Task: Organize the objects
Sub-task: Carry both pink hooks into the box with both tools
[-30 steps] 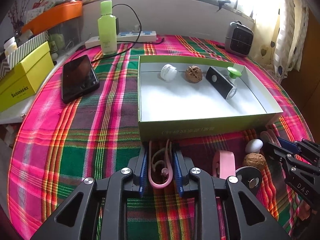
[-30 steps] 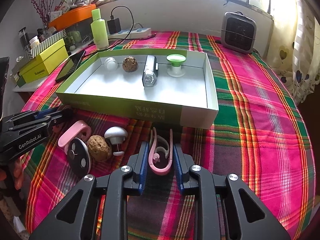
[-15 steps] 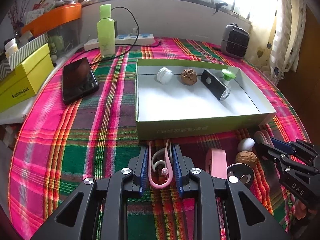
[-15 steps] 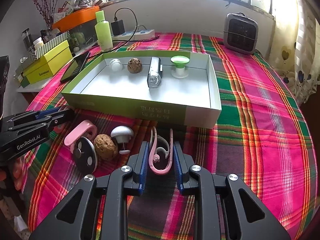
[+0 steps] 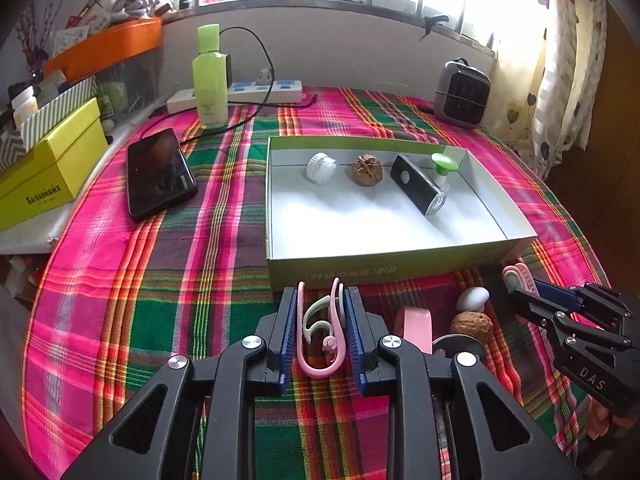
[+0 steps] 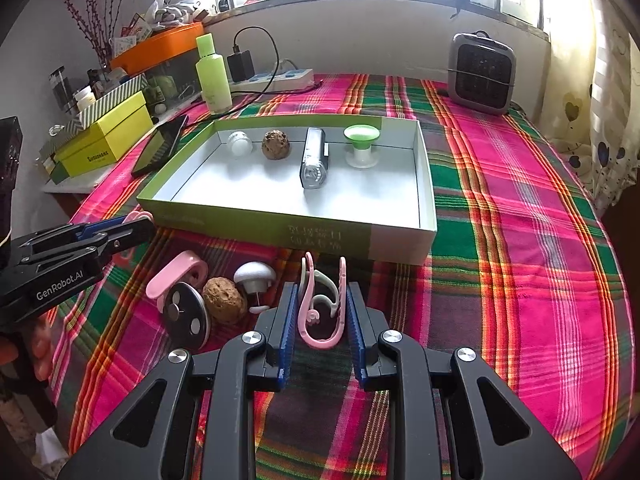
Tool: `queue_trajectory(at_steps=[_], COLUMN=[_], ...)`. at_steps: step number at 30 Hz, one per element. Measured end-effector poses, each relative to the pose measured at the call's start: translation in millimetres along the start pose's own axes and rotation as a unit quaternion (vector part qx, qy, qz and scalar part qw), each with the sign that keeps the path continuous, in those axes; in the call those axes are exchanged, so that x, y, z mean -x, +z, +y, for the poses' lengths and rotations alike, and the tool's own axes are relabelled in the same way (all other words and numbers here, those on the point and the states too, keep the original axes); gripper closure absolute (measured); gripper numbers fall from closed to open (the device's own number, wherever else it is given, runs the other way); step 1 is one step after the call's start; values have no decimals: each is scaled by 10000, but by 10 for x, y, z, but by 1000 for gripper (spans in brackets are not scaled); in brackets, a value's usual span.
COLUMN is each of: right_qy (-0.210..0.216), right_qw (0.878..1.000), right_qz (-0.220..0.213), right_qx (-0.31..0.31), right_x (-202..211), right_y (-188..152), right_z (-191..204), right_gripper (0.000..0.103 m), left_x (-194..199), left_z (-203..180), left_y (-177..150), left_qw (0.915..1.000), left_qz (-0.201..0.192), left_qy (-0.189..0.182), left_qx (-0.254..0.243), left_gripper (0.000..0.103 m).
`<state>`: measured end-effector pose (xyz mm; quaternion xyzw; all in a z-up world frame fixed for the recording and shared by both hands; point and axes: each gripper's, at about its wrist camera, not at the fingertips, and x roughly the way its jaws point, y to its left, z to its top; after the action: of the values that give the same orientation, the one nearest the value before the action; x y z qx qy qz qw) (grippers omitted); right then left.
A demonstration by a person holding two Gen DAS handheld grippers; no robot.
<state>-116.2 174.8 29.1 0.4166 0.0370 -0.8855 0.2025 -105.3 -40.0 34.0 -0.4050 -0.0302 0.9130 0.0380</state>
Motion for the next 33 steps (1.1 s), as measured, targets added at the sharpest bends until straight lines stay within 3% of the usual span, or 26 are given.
queue_trajectory(at_steps=[16, 33], right_qy=[-9, -147], right_qw=[9997, 9997], right_qz=[-226, -207], right_qx=[54, -6], right_x=[115, -119], right_y=[207, 622], right_z=[-18, -198], right_gripper=[78, 78], left_x=[18, -260], left_z=[-59, -28], left_y=[185, 605], left_qw=[9999, 9997], left_qz=[-73, -2], left_qy=[-118, -213], left_qx=[3, 128], left_gripper=[81, 81])
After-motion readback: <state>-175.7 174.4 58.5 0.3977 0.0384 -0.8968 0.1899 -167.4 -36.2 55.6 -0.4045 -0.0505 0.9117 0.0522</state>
